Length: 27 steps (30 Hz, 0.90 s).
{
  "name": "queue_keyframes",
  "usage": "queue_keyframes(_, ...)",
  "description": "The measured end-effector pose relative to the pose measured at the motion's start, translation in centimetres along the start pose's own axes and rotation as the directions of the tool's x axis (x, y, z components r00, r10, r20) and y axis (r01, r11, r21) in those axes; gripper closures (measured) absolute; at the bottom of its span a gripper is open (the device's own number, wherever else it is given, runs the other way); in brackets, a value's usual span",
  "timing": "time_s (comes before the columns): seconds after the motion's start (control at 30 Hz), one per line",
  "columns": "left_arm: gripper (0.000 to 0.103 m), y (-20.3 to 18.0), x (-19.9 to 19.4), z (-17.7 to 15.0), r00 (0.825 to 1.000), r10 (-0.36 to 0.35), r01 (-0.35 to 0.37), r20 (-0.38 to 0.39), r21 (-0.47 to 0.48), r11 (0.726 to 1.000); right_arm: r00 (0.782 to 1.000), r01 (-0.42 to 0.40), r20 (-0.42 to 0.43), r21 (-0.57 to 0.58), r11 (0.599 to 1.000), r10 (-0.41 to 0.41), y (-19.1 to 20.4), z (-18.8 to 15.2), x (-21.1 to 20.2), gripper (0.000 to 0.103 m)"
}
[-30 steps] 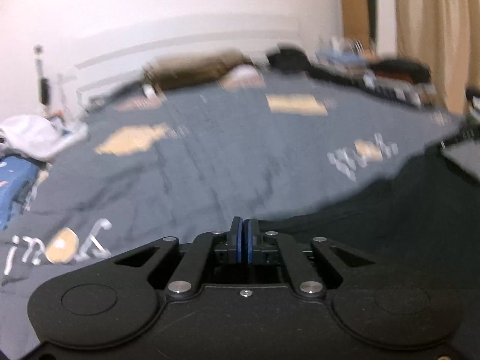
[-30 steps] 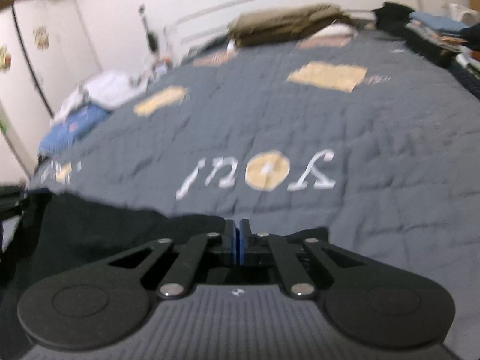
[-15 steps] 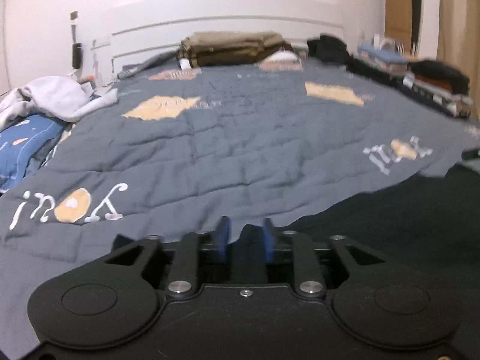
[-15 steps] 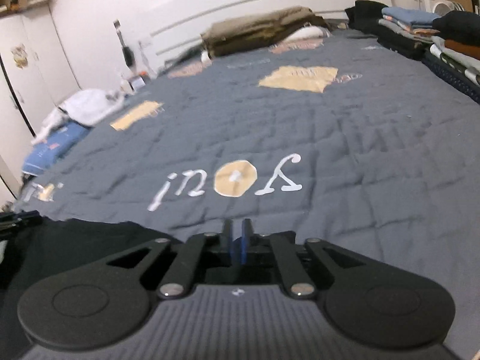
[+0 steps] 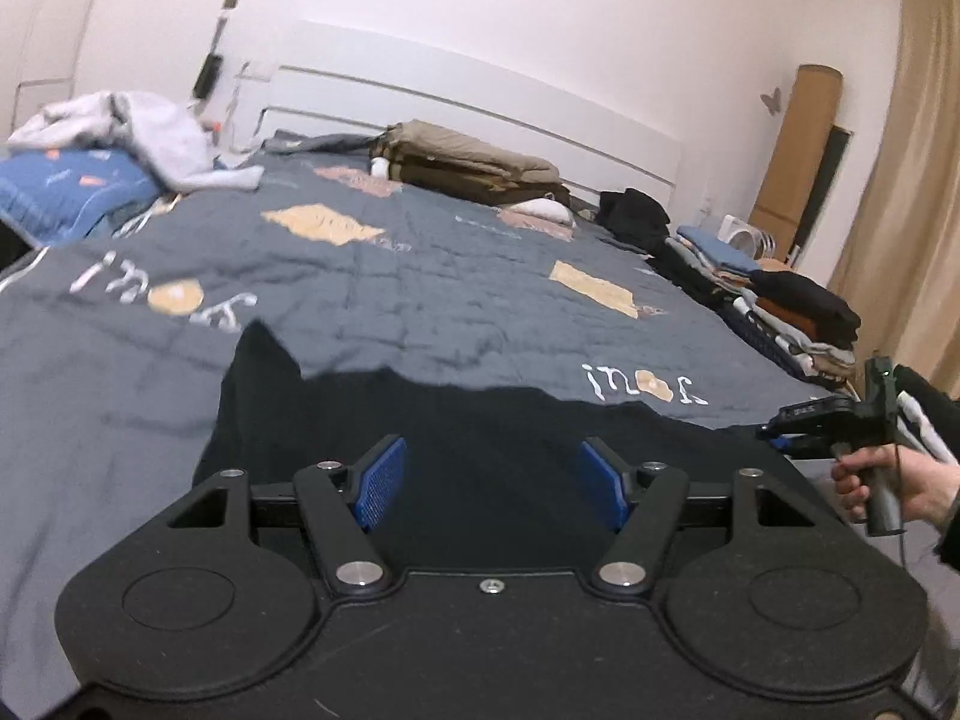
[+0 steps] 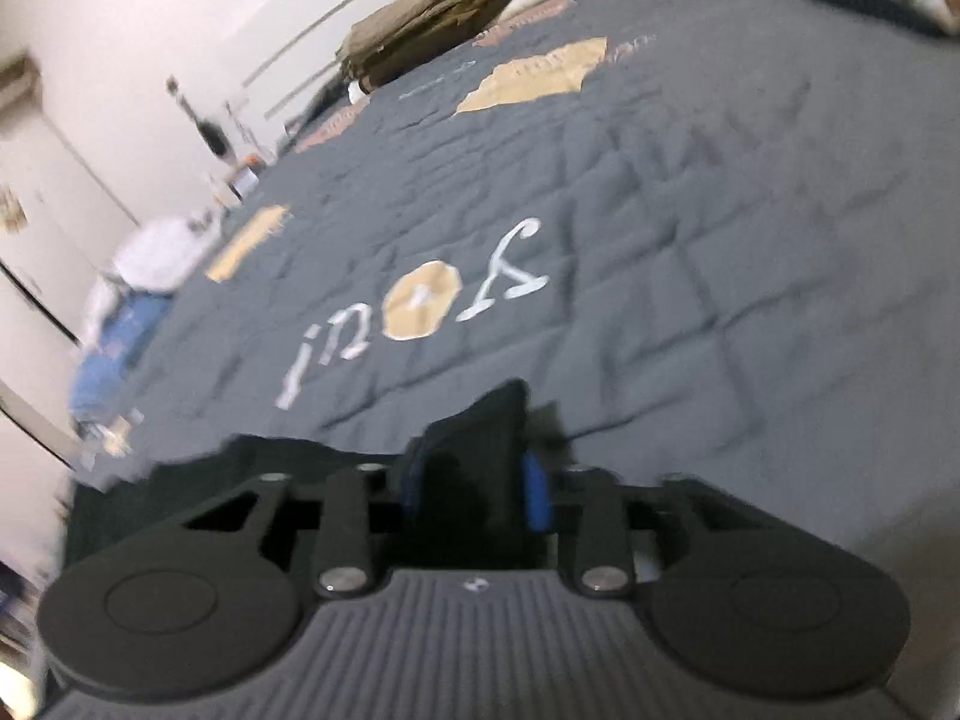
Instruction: Fold clothes
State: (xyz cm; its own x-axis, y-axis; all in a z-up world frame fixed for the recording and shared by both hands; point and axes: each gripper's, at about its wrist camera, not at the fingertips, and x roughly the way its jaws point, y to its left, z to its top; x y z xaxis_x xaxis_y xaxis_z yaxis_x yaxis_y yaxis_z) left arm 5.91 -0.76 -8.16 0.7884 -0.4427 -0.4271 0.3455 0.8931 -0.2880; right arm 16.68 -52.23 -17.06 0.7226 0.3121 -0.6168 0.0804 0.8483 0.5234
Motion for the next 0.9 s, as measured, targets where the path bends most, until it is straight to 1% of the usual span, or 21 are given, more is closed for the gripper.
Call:
queue_keyframes(0.07,0.040,0.2,-0.7,-0.2,1.000,0.014,-0.013,0.027,-0.035,0.999,0.998,0.024,0.063,-0.007,1.000,-0.023,0.5,-0.1,-0.4,0.099)
queue_keyframes(0.17,0.040,0.8,-1.7,-0.8,0.998,0.037,-0.033,0.052,-0.076,0.997,0.985,0.038,0.165,0.027,0.999,-0.042,0.4,0.4,-1.2,0.100)
queue_keyframes(0.2,0.040,1.0,-2.0,-1.0,0.997,0.045,-0.040,0.057,-0.086,0.995,0.985,0.051,0.167,0.021,0.998,-0.054,0.4,0.6,-1.0,0.100)
queue_keyframes(0.27,0.040,1.5,-2.1,-1.4,0.997,0.062,-0.057,0.044,-0.111,0.992,0.986,0.093,0.137,-0.008,0.996,-0.091,0.5,0.9,-0.2,0.099)
queue_keyframes(0.3,0.040,1.8,-2.1,-1.6,0.997,0.071,-0.067,0.034,-0.124,0.990,0.983,0.127,0.139,-0.011,0.992,-0.124,0.5,0.9,0.0,0.096)
queue_keyframes(0.33,0.040,2.1,-2.1,-1.8,0.996,0.084,-0.080,0.022,-0.136,0.987,0.979,0.148,0.138,-0.004,0.989,-0.146,0.4,1.0,-0.1,0.095)
queue_keyframes(0.37,0.040,2.2,-2.3,-2.1,0.996,0.090,-0.087,0.015,-0.143,0.986,0.980,0.143,0.139,0.017,0.990,-0.144,0.4,1.0,-0.7,0.094)
queue_keyframes(0.43,0.040,2.1,-2.8,-2.5,0.995,0.096,-0.092,0.015,-0.149,0.984,0.979,0.124,0.155,0.043,0.991,-0.129,0.7,1.0,-2.6,0.091)
queue_keyframes(0.53,0.037,1.8,-3.6,-3.0,0.995,0.095,-0.092,0.008,-0.165,0.982,0.987,0.057,0.144,0.061,0.997,-0.065,2.5,0.3,-6.5,0.078)
queue_keyframes(0.6,0.036,1.6,-4.2,-3.3,0.996,0.084,-0.081,0.008,-0.189,0.979,0.988,-0.009,0.153,0.083,0.997,-0.003,4.0,-1.2,-9.4,0.063)
queue_keyframes(0.67,0.033,1.3,-5.1,-3.7,0.998,0.068,-0.066,0.006,-0.217,0.974,0.984,-0.077,0.169,0.118,0.990,0.056,5.6,-3.8,-12.7,0.057)
queue_keyframes(0.73,0.032,1.0,-5.9,-4.3,0.999,0.053,-0.050,0.006,-0.235,0.971,0.977,-0.134,0.189,0.158,0.978,0.103,6.7,-6.7,-15.4,0.054)
queue_keyframes(0.83,0.031,0.4,-7.3,-5.2,0.999,0.033,-0.030,0.005,-0.263,0.964,0.969,-0.212,0.183,0.269,0.939,0.167,7.4,-11.4,-17.7,0.051)
queue_keyframes(0.9,0.029,0.3,-8.3,-6.3,1.000,0.027,-0.023,0.007,-0.303,0.953,0.968,-0.238,0.161,0.325,0.915,0.194,7.9,-14.6,-18.4,0.050)
